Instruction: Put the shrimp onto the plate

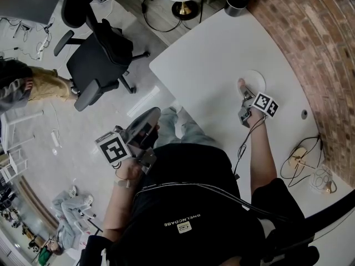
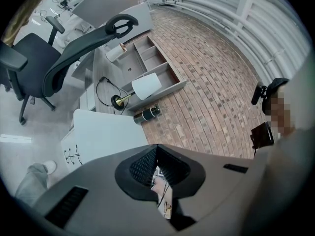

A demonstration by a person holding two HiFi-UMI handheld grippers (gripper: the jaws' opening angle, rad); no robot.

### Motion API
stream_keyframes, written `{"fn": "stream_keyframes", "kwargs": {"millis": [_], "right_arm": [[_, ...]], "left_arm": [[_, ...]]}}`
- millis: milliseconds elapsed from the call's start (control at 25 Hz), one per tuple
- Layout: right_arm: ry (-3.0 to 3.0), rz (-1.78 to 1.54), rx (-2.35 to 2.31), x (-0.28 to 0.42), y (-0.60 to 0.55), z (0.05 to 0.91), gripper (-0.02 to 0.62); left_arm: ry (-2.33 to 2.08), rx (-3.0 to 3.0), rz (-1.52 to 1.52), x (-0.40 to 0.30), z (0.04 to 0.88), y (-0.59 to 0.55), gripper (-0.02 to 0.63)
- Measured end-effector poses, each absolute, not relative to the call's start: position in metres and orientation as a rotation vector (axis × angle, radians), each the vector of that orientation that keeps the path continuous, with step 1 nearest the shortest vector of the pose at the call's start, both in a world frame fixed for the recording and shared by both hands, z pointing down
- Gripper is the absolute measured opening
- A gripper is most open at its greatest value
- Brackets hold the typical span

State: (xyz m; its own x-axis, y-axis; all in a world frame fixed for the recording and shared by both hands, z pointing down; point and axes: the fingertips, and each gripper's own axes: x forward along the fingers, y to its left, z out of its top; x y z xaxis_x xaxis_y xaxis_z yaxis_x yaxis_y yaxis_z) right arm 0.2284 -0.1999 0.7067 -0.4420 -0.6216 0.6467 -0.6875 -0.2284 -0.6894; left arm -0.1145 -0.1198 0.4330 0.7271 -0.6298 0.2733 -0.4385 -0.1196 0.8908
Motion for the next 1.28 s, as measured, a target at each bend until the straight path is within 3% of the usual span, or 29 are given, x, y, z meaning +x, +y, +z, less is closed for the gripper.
{"fn": "stream_keyframes", "kwargs": {"millis": [1280], "right_arm": [[-2.015, 1.702, 1.739, 0.231, -0.187, 0.657, 0.043]], "left_arm": [[-0.772, 1.793, -0.188, -0.117, 0.426, -0.106, 0.005]]}}
